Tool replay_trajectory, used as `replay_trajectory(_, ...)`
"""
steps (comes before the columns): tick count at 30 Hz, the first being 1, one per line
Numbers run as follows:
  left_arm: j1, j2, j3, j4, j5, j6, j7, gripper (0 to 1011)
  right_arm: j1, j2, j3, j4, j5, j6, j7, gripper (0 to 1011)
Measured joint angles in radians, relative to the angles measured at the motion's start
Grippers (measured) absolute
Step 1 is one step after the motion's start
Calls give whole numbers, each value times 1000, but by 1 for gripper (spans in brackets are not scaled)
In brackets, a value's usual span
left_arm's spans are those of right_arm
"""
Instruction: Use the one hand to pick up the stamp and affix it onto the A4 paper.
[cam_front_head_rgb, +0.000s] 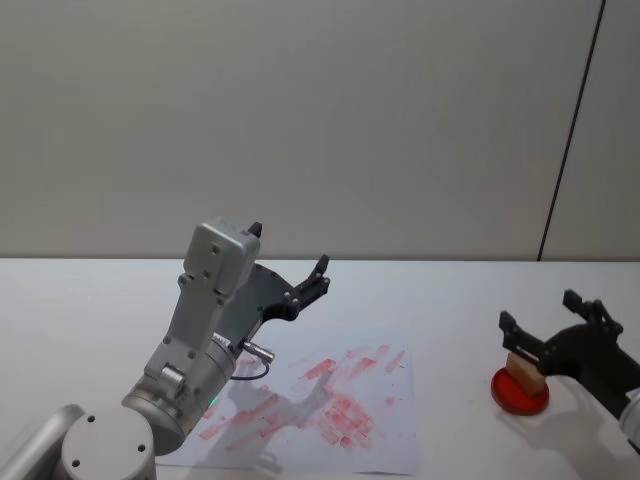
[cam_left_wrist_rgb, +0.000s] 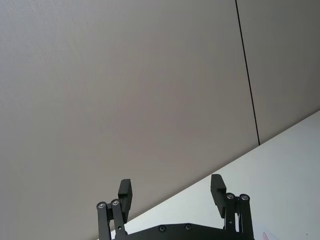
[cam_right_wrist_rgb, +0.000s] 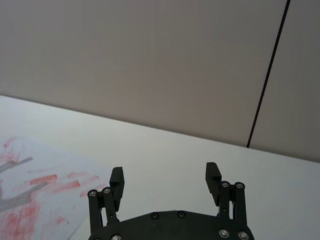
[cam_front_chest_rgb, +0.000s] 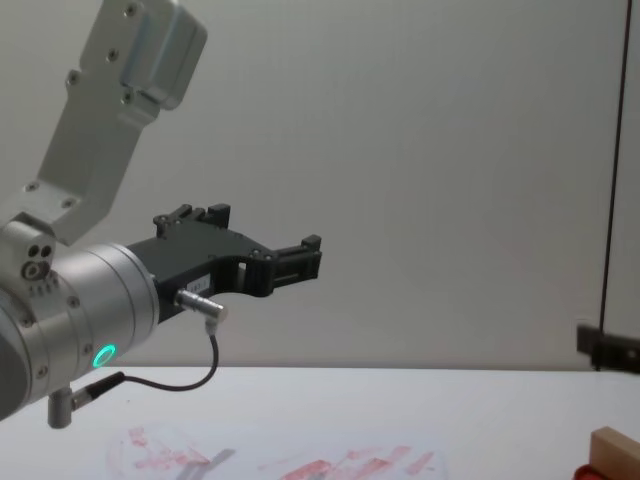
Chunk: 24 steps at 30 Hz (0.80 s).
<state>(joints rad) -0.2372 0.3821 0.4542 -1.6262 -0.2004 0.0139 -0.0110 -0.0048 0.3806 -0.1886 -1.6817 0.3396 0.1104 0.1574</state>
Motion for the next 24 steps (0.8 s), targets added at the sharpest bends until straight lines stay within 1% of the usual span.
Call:
replay_trajectory(3, 0, 0, 0, 0, 0, 0, 0, 1003, 6, 6, 4, 26, 6, 16, 24, 1001)
replay_trajectory(11, 0, 0, 0, 0, 0, 0, 0, 1002, 24, 8, 5, 76, 7, 37, 63, 1001)
replay_trajectory(14, 0, 0, 0, 0, 0, 0, 0, 1003, 36, 5, 4, 103, 3, 47, 81, 1001)
replay_trajectory(24, 0, 0, 0, 0, 0, 0, 0, 1003, 65, -5, -2, 159, -6, 62, 112, 1001)
